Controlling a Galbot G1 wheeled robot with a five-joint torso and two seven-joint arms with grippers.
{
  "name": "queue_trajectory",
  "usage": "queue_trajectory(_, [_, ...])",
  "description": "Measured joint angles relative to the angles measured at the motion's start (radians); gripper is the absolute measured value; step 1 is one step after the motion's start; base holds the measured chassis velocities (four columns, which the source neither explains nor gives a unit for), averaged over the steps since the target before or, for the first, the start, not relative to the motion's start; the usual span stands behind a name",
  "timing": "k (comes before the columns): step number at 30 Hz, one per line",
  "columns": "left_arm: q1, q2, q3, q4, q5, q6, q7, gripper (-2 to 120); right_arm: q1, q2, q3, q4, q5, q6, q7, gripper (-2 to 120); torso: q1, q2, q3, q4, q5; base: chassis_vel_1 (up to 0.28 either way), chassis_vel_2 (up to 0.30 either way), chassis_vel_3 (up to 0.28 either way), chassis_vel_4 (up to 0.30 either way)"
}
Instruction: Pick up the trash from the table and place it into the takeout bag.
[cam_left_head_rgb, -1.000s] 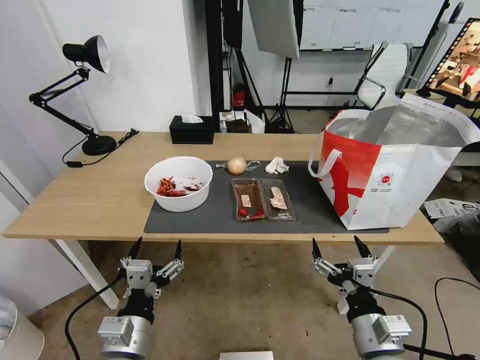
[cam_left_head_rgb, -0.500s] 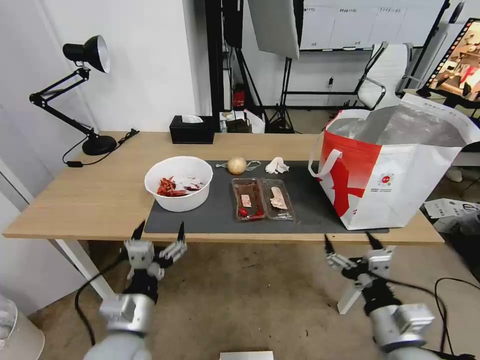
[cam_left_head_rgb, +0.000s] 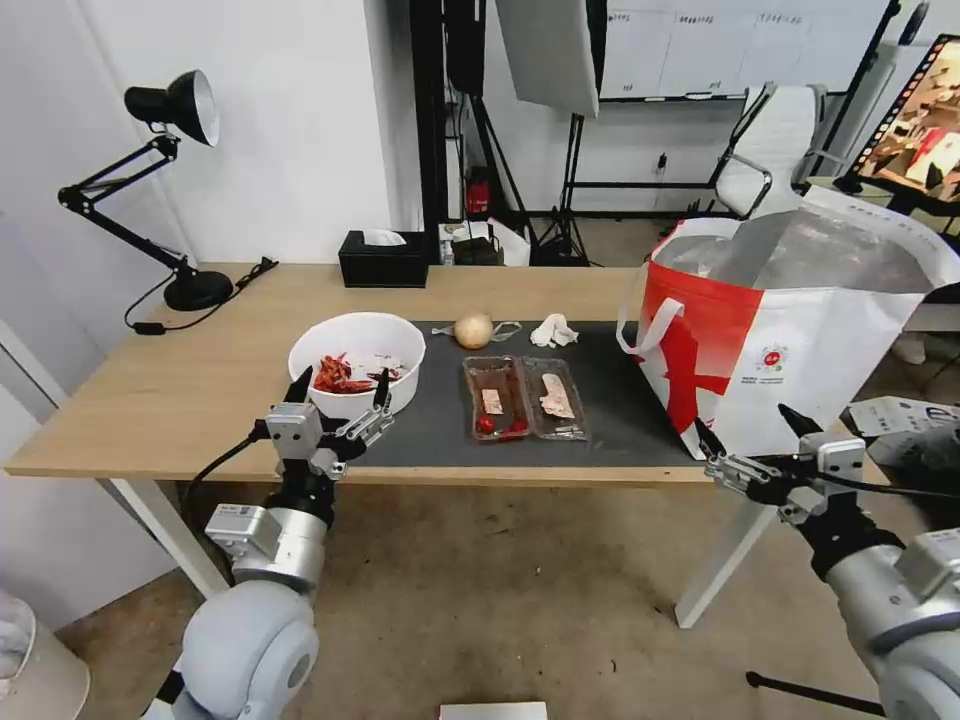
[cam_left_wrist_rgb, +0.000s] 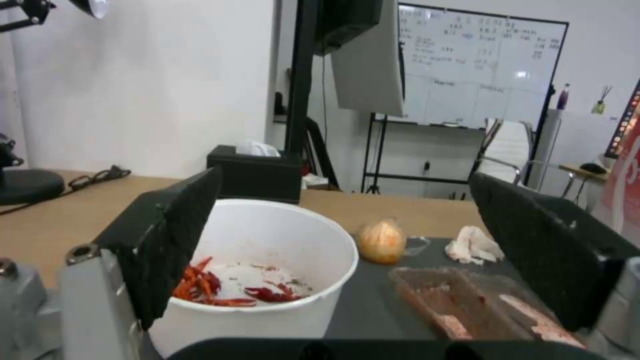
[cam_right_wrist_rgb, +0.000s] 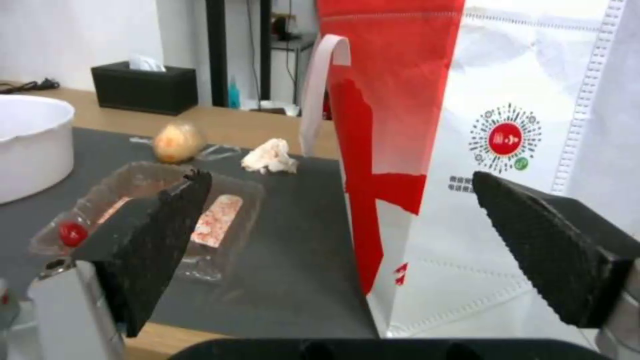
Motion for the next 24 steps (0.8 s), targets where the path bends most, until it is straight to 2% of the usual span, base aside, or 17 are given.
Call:
queue_trajectory(13, [0.027,-0.013,0.000,0.000,0.012,-0.003,0.010,100,-0.002,0.009,-0.026,-0.013,-0.003,0.012,-0.007,100,0.000,0.000,0.000,0.0000,0.0000,0.000,0.000,0.000,0.000])
queue_trajectory(19, [0.034,-0.013,-0.003,-0.005,0.013,-0.004,0.012,100,0.003,0.001,-0.043,-0.016,0.057,0.014,0.000,100,0.000,0.000,0.000,-0.0002,0.0000,0.000,0.000,0.000,0.000])
queue_trajectory(24, [0.043,-0.012,-0.007,-0.007,0.014,-0.004,0.014,100,0.034,-0.035,-0.062,-0.031,0.146,0.012,0.030,100,0.000,0.000,0.000,-0.0001,0.0000,0.000,0.000,0.000,0.000])
